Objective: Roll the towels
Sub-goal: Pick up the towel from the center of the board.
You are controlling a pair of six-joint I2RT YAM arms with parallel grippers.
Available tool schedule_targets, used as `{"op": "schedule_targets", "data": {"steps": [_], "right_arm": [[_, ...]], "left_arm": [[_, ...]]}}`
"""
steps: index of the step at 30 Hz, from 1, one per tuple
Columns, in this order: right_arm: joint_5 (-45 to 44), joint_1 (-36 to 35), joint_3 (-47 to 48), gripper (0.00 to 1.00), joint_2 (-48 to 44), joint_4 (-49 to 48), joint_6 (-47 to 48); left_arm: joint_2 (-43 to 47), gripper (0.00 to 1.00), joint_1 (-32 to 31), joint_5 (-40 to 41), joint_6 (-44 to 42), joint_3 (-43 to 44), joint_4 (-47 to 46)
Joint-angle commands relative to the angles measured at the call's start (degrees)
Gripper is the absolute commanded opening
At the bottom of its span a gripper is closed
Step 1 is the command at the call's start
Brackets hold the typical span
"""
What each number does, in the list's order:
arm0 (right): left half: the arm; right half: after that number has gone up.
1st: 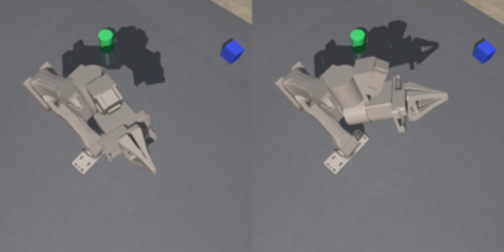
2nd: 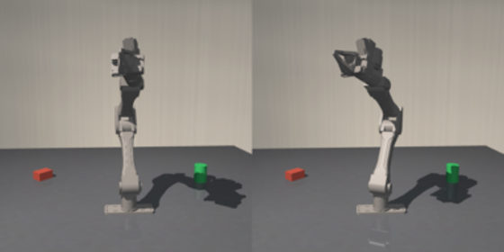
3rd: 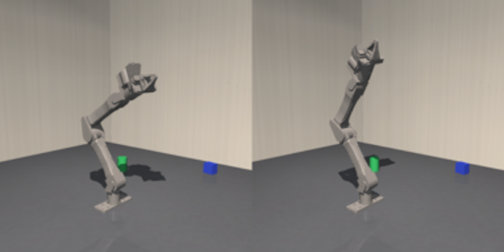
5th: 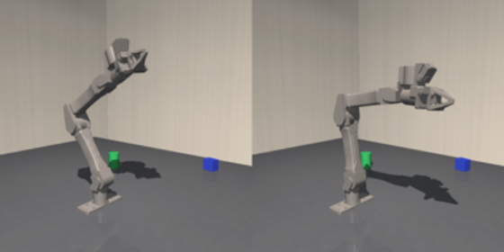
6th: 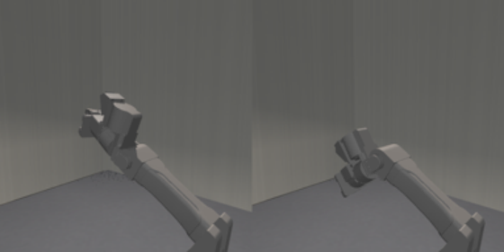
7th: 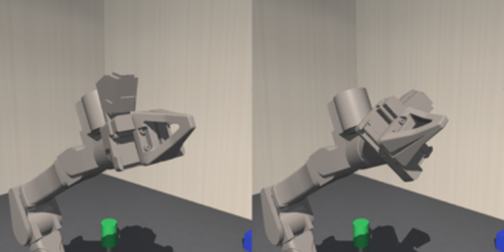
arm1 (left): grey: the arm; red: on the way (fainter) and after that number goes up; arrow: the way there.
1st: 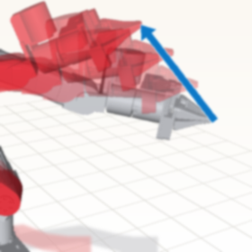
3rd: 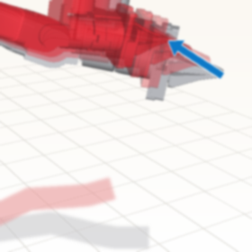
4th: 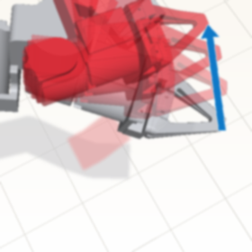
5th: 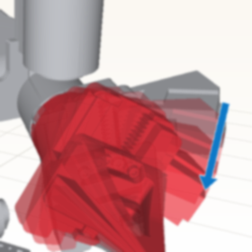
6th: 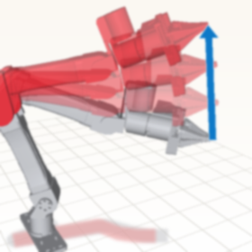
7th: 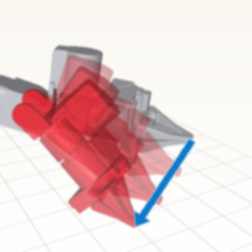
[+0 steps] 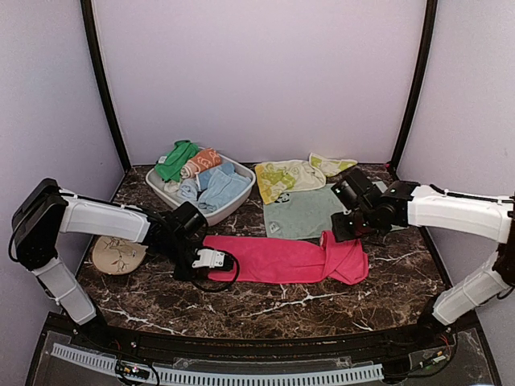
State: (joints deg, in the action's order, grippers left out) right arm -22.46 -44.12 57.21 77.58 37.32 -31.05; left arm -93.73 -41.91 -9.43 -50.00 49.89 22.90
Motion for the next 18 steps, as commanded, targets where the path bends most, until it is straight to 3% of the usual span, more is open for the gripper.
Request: {"op": "schedule_targets", "data": {"steps": [1, 9, 10, 14, 18], "right_arm": [[1.10, -1.75, 2.98, 0.50, 7.22, -3.87, 1.17], [-1.08, -1.93, 10.90, 0.42, 18.42, -3.05, 5.17], [-1.28, -1.88, 11.20, 0.37, 18.89, -2.90, 5.46], [-3.38, -1.90, 12.58, 0.02, 18.02, -1.72, 5.17], [-7.54, -1.85, 13.96, 0.00, 13.19, -0.24, 4.52]], "left_arm": [[1.87, 0.01, -0.01, 1.93, 1.02, -1.84, -3.43], [9.63, 0.00, 0.34, 2.11, 2.35, -2.58, -3.44], [10.23, 0.00, 0.39, 1.93, 2.56, -2.26, -2.73], [11.73, 0.00, 1.47, 1.12, 4.37, -0.06, -0.55], [13.00, 0.00, 3.58, -0.23, 6.34, 3.75, 2.03]]}}
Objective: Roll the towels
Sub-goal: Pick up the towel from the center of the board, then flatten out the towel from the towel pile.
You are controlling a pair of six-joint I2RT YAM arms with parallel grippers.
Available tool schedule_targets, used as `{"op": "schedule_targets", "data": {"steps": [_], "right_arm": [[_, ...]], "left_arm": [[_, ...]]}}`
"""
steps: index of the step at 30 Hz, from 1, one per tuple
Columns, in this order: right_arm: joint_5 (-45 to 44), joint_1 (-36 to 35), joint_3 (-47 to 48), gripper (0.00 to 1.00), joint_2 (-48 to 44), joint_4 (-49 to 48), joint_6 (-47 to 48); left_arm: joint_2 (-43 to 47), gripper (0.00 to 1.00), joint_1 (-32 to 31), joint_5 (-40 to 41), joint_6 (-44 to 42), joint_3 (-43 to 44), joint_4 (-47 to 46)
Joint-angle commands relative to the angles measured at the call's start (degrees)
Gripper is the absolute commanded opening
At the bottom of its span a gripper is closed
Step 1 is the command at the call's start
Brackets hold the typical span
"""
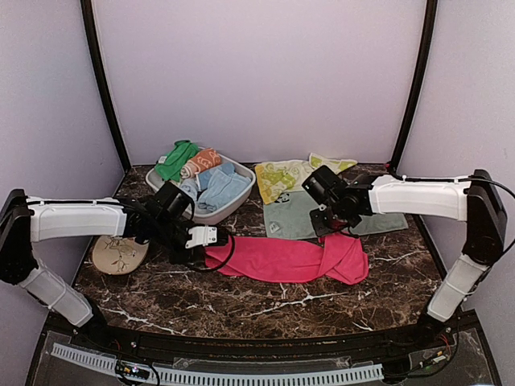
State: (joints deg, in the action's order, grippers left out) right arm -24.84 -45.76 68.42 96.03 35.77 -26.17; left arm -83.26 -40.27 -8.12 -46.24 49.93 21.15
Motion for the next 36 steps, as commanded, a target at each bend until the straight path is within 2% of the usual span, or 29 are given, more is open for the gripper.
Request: {"op": "schedule_targets", "data": {"steps": [1, 10, 17, 21, 26, 32, 36], "right_arm": [[-6.27, -0.15, 2.96, 0.00, -7.39, 1.73, -0.57], [-9.08, -0.27, 6.24, 0.00, -26.48, 6.61, -6.72], [-4.84, -0.72, 12.46, 0.00, -35.09, 12.94, -10.27], [-3.49, -3.44, 13.85, 0.00, -37.13, 18.84, -12.17], [-3.41, -7.33, 14.64, 0.00, -39.91, 25.04, -15.97], [-2.77, -8.10, 12.78, 0.00, -41.26, 23.49, -16.87], [-5.61, -7.99, 8.08, 0.00, -37.70, 22.95, -17.76]], "left_arm": [[3.02, 0.00, 2.49, -1.69, 2.98, 5.00, 4.71], [10.35, 0.00, 6.95, 1.82, 6.84, 16.00, 9.30], [15.62, 0.00, 6.96, 1.89, 7.55, 25.51, 21.09], [19.89, 0.00, 7.05, -2.66, 6.57, 24.97, 26.95], [23.97, 0.00, 7.26, -4.06, 5.82, 22.24, 30.41], [25.43, 0.00, 7.83, -6.23, 5.40, 22.42, 32.95], [24.77, 0.00, 8.31, -3.38, 4.98, 16.94, 29.22]]}}
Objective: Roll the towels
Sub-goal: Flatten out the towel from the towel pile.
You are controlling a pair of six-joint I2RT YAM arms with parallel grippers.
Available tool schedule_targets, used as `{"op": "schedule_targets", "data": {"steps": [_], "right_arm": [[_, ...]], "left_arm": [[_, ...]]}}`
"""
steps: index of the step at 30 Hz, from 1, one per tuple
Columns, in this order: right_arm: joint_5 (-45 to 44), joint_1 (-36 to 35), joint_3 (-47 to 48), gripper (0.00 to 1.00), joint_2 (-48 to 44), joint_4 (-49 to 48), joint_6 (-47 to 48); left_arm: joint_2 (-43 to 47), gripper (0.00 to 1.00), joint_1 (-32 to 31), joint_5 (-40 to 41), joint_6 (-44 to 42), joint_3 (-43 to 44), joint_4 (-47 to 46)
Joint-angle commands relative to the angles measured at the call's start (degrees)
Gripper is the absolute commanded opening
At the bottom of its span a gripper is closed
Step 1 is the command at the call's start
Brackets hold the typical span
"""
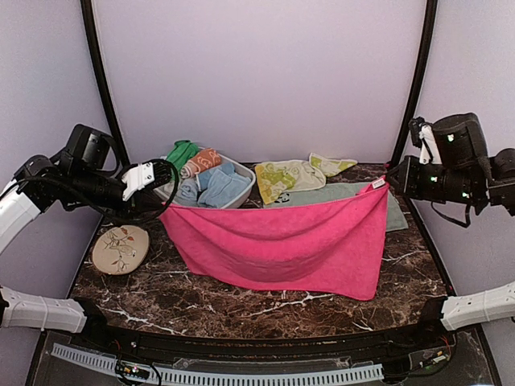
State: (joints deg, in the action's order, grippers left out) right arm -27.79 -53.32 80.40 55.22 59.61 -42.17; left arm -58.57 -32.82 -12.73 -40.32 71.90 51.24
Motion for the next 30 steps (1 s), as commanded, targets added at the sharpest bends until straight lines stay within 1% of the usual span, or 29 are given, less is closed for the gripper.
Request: {"op": "schedule_targets", "data": {"steps": [1, 3, 5, 8, 10, 11, 14, 17, 23, 27, 30], "right_arm": [[-3.80, 0.01, -5.33, 0.00, 4.10, -1.50, -1.89], [-4.38, 2.21, -8.51, 0.00, 5.97, -3.71, -1.56], [-2.12, 5.79, -13.39, 0.00, 7.43, -7.58, -0.72], [0.69, 10.73, -21.38, 0.00, 9.54, -15.26, 1.10], [1.16, 12.47, -23.51, 0.00, 10.80, -18.98, 1.87], [1.31, 12.76, -23.76, 0.00, 11.01, -20.39, 2.24], [1.54, 12.89, -21.39, 0.00, 10.27, -21.25, 3.32], [2.10, 12.88, -19.26, 0.00, 6.30, -21.10, 5.11], [7.54, 12.81, -20.01, 0.00, -4.88, -20.76, 6.83], [10.34, 12.80, -21.38, 0.00, -10.20, -17.45, 6.29], [12.29, 12.78, -20.90, 0.00, -12.97, -15.00, 6.39]], "left_arm": [[-0.28, 0.00, 1.08, 2.47, -1.04, -6.94, -2.85], [-2.11, 0.00, 1.42, 4.67, -0.78, -10.22, -7.17], [-4.65, 0.00, 1.60, 6.21, -1.01, -12.80, -10.44], [-9.06, 0.00, 1.84, 11.33, -0.61, -16.38, -19.09], [-11.92, 0.00, 1.95, 12.77, -0.08, -16.36, -23.63], [-13.28, 0.00, 1.90, 12.99, 0.37, -15.23, -24.40], [-15.11, 0.00, 1.93, 12.47, 1.11, -10.16, -22.18], [-12.81, 0.00, 1.89, 11.22, 0.53, -7.28, -19.66], [-5.03, 0.00, 1.90, 7.72, 0.12, -5.81, -8.17], [2.18, 0.00, 1.89, 2.27, -0.39, -7.84, -0.35], [7.38, 0.00, 1.91, -2.19, -1.21, -7.75, 4.06]]}}
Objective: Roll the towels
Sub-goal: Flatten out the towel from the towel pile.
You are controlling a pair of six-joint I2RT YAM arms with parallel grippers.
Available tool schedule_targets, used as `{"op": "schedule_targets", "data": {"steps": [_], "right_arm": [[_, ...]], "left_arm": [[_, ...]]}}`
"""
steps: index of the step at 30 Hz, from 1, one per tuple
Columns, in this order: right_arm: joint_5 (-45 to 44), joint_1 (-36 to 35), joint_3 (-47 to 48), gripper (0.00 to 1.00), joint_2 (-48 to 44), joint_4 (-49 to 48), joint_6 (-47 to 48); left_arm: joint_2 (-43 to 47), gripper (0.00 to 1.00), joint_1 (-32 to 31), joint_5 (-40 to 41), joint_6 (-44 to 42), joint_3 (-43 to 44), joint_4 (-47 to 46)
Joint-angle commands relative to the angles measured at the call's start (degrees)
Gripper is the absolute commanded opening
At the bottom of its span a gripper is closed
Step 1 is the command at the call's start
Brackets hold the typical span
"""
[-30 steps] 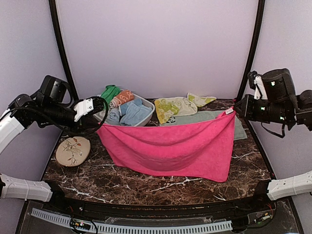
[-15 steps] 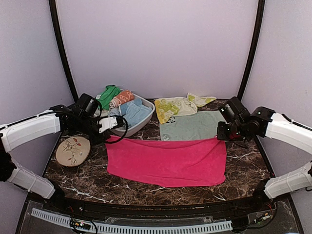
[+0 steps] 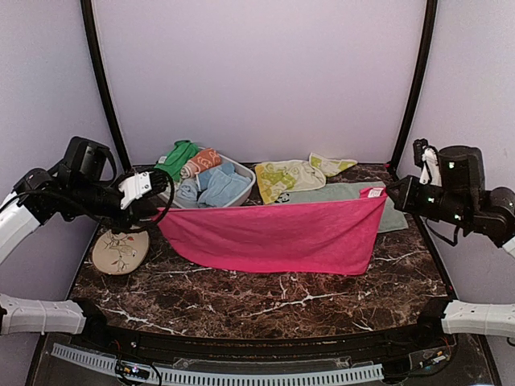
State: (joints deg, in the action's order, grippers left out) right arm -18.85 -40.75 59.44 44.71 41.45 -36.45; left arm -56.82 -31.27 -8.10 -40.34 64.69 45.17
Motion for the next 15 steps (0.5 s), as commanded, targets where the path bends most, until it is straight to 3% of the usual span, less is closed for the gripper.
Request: {"op": "schedule_targets", "data": {"steps": [1, 9, 15], "right_arm": [[3.90, 0.23, 0.97, 0.00, -3.04, 4.07, 0.81], [9.45, 0.17, 11.94, 0.00, -2.88, 13.28, 0.20], [10.42, 0.18, 9.37, 0.00, -5.02, 14.34, -2.44]], "left_arm": [[6.75, 0.00, 0.40, -7.68, -1.34, 0.08, 11.25], [8.87, 0.00, 0.37, -11.98, -1.92, 8.51, 21.17], [9.70, 0.00, 0.38, -12.88, -1.12, 6.55, 21.81]]}}
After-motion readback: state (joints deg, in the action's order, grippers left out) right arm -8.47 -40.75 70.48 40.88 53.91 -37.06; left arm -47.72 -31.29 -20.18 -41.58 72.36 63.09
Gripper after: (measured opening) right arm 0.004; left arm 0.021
